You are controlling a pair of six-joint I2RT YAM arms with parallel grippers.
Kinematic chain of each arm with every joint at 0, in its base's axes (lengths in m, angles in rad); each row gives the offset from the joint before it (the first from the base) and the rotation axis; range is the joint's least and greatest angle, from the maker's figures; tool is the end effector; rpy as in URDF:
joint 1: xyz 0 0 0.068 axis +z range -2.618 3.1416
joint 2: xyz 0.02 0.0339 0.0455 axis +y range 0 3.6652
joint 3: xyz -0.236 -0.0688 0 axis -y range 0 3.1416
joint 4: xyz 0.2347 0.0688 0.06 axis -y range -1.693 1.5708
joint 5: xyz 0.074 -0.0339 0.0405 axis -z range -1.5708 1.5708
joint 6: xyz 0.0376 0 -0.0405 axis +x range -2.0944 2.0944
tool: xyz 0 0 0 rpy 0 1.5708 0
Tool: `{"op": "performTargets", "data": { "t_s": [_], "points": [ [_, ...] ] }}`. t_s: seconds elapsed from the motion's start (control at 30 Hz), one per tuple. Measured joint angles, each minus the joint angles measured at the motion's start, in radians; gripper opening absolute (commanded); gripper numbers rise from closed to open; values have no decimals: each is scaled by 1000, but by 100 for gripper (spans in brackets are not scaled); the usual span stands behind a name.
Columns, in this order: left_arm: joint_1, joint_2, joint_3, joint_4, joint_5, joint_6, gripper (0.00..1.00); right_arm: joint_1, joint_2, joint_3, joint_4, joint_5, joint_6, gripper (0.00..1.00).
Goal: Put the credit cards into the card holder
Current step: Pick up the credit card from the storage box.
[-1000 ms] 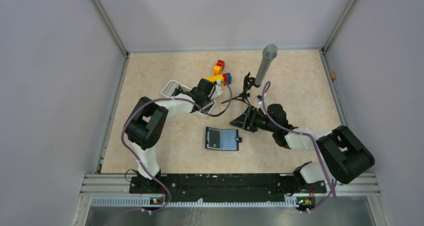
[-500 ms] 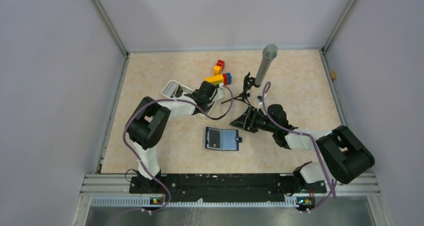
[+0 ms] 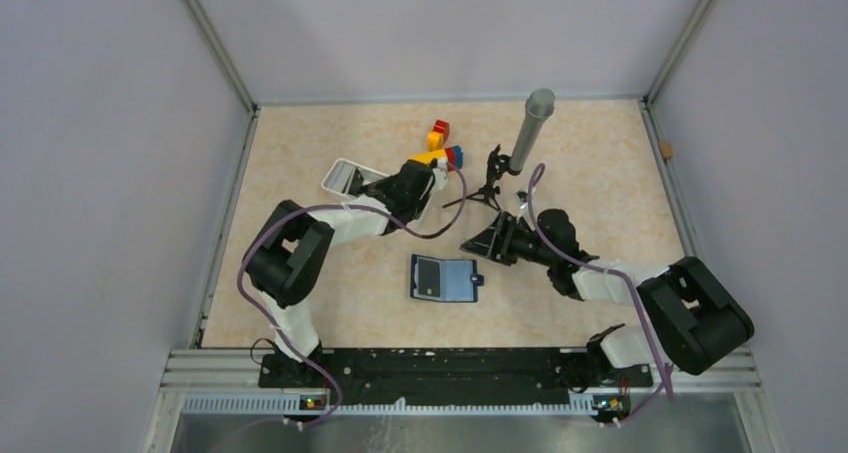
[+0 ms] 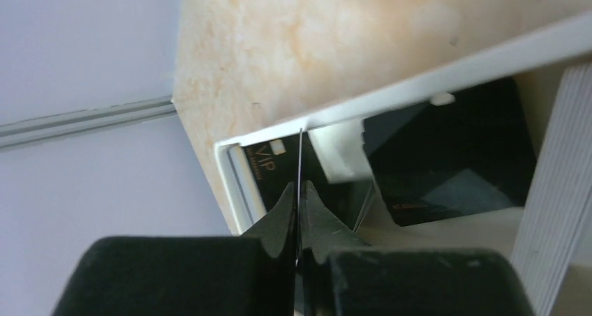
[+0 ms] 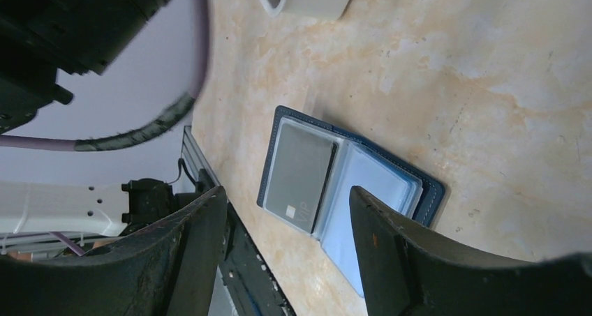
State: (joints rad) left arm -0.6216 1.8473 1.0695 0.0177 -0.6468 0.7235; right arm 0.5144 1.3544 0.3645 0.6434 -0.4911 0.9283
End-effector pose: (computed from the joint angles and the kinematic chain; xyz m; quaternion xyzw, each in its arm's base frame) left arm 0.3133 -0.1965 0.1469 0.4448 0.7597 0.3107 0.3585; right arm 0.2081 0.1380 0.1443 0.0264 0.8056 0.5175 0.2872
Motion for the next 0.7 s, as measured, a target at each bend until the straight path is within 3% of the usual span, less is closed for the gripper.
{"op": "performTargets", "data": {
  "t_s": [0.37,0.7],
  "points": [
    [0,-117,24,5,18,-75,0,0,-46,-18,-42,18,-5,64],
    [-25,-312,31,-133,63,-249,0,-11,-195,0,-206,60,-90,64]
  ]
}}
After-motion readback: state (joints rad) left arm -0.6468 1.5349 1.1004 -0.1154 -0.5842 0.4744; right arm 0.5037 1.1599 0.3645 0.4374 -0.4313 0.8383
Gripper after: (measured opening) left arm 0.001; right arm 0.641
